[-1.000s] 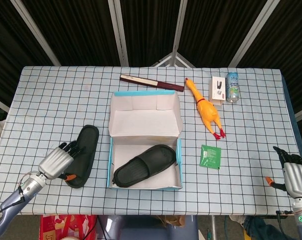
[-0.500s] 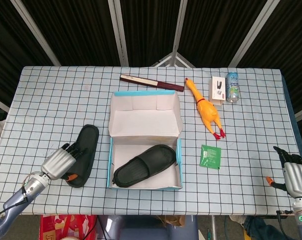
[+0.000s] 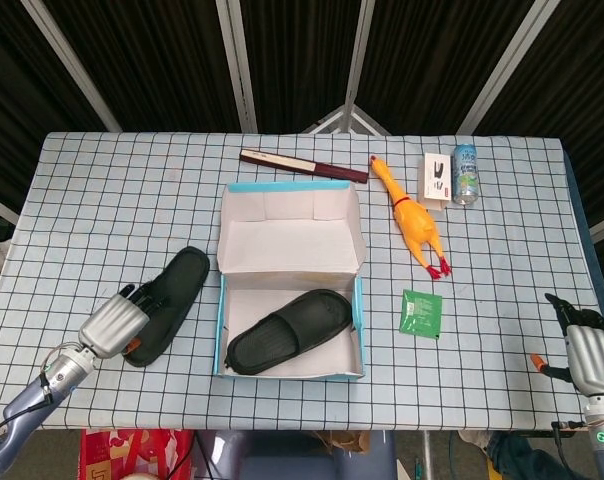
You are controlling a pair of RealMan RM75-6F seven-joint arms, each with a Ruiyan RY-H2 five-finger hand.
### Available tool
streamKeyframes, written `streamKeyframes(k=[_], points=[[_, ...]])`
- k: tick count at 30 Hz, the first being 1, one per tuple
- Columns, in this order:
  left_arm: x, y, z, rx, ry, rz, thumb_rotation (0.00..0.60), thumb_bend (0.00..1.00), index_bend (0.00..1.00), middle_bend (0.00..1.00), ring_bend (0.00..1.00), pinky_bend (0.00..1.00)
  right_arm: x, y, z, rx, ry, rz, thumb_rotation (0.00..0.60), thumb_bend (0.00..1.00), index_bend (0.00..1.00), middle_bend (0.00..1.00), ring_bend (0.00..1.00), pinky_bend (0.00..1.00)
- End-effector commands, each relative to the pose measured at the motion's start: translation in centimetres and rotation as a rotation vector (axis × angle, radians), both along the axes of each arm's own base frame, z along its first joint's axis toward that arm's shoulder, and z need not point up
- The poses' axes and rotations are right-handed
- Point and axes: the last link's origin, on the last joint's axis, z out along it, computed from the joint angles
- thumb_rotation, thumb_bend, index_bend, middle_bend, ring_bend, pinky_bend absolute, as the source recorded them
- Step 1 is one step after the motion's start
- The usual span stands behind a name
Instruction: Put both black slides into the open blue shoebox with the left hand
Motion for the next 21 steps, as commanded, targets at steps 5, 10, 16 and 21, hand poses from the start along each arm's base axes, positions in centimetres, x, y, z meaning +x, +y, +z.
streamKeyframes(k=[5,10,16,21], points=[[0.4,0.1,1.9,0.051,0.002,-0.029,0.600,0.52,0.16,0.39,0.12,0.25,0.0,0.0,0.0,0.005,0.001,-0.003,0.600,0.23,0.13,0.19,0.24,0.15],[1.0,0.0,3.9,0.105,0.018,-0.064,0.600,0.52,0.16,0.39,0.12,0.25,0.0,0.0,-0.1,0.009,0.001,-0.007,0.600,0.23,0.13,0.19,0.24,0.15],[3.4,0.2,7.2,0.202,0.063,-0.165,0.600,0.52,0.16,0.39,0.12,0.25,0.0,0.0,-0.1,0.008,0.002,-0.010,0.600,0.23,0.13,0.19,0.24,0.15],[8.4,0.6,8.7,0.257,0.066,-0.371,0.600,0.52,0.18,0.40,0.12,0.25,0.1,0.0,-0.2,0.009,0.002,-0.010,0.600,0.23,0.13,0.19,0.24,0.15]])
